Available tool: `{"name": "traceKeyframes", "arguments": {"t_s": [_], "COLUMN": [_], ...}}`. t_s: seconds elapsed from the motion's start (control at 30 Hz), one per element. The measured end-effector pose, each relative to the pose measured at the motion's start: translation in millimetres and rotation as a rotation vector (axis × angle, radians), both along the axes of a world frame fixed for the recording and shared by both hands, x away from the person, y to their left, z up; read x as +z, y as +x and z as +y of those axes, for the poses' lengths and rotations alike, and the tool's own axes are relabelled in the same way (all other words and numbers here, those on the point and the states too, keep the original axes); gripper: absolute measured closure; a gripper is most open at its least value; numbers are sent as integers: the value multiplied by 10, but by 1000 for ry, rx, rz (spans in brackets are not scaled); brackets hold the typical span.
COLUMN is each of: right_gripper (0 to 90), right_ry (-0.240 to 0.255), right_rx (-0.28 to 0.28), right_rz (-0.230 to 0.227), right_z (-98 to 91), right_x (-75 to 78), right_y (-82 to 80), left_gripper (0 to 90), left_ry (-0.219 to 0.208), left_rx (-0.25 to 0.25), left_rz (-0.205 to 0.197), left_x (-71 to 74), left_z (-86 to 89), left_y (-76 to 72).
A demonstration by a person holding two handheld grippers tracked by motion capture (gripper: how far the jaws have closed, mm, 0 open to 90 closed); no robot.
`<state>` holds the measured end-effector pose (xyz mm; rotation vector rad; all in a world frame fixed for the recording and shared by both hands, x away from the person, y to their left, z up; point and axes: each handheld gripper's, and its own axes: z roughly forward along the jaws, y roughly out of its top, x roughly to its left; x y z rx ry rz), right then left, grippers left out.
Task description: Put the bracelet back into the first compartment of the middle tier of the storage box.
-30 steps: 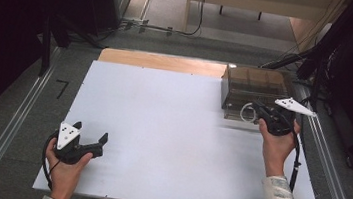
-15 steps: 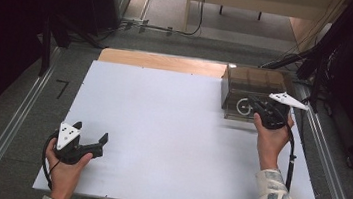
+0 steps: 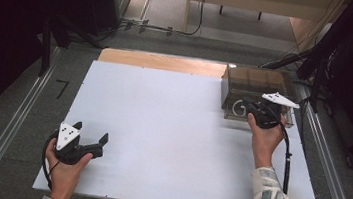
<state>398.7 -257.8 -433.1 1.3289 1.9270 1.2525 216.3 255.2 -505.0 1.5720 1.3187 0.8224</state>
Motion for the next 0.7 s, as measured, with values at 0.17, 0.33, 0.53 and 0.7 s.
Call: {"name": "traceKeyframes", "arguments": {"t_s": [0.17, 0.33, 0.53, 0.7], "right_gripper": [853, 853, 852, 852], "right_ry": [-19, -34, -66, -80], "right_rx": [-11, -18, -22, -24], "right_rz": [13, 22, 40, 50], "right_z": [-14, -16, -14, -32], "right_x": [-41, -65, -108, -128], "right_y": [37, 53, 70, 77], "left_gripper": [18, 18, 18, 18], "left_ry": [1, -1, 2, 0], "left_rx": [-2, -1, -2, -1], "left_rz": [2, 1, 3, 2], "left_x": [0, 0, -1, -1], "left_z": [0, 0, 0, 1], "left_y": [1, -1, 0, -1]}}
